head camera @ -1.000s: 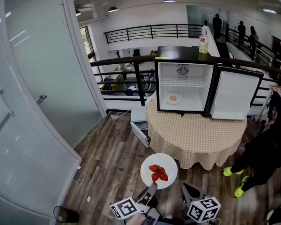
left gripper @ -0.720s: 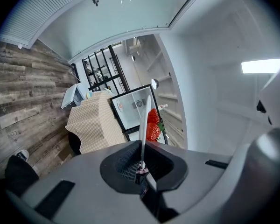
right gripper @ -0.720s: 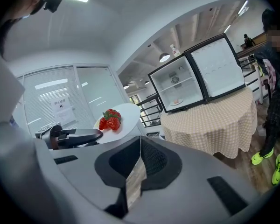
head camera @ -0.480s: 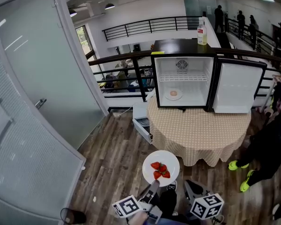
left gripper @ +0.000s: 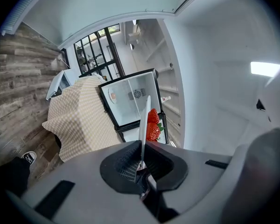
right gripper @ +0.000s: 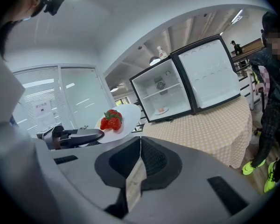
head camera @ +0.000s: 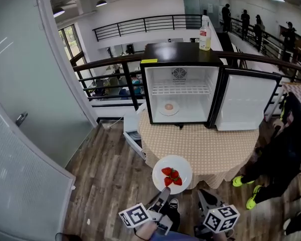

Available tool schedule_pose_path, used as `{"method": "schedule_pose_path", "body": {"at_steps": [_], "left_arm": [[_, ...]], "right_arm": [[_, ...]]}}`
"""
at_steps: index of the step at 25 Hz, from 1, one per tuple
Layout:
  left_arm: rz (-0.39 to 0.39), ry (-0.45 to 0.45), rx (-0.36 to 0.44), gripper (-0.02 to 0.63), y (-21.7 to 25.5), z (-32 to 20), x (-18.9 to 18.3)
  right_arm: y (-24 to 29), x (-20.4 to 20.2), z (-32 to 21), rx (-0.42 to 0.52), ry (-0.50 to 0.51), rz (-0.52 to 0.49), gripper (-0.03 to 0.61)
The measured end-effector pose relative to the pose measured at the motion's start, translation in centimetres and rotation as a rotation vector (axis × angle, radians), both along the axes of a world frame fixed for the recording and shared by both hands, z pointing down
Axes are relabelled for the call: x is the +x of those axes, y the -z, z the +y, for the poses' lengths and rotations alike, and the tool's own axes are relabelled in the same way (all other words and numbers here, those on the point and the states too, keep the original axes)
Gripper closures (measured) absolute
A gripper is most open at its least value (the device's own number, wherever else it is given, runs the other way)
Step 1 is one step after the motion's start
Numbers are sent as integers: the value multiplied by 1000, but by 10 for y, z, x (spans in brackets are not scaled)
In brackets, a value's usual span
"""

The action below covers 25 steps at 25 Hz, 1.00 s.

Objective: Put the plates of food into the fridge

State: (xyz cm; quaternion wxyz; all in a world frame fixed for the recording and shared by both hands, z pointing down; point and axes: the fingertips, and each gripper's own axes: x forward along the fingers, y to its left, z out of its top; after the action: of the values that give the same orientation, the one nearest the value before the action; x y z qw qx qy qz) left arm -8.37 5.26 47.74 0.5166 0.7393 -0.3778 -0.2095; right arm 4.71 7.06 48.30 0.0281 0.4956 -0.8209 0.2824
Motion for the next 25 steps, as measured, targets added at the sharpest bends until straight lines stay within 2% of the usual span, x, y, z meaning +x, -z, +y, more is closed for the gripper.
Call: {"method": "schedule_pose_path", "body": {"at_steps": [3, 7, 9, 15, 16, 19, 22, 25], "left_arm": [[40, -23, 9, 589, 8, -39, 10], [8, -22, -13, 589, 4, -84, 10], [23, -27, -20, 589, 4, -106, 11], [243, -5, -61, 589, 10, -169, 16], [249, -6, -62, 589, 10, -178, 16], [204, -23, -53, 589, 5, -202, 13], [255, -41, -70, 589, 5, -223, 23], [259, -87, -73, 589, 2, -237, 35]], "right_arm": [[2, 6, -36, 0, -8, 2, 558], [10, 10, -82, -12, -29, 18, 558], [9, 11, -105, -12, -30, 27, 558], [8, 7, -169, -9, -16, 40, 558], [10, 6, -177, -11, -22, 39, 558], [6, 7, -197, -18, -32, 40, 558], [4, 11, -213, -27, -51, 38, 558], [3, 18, -225, -30, -75, 24, 558]]}}
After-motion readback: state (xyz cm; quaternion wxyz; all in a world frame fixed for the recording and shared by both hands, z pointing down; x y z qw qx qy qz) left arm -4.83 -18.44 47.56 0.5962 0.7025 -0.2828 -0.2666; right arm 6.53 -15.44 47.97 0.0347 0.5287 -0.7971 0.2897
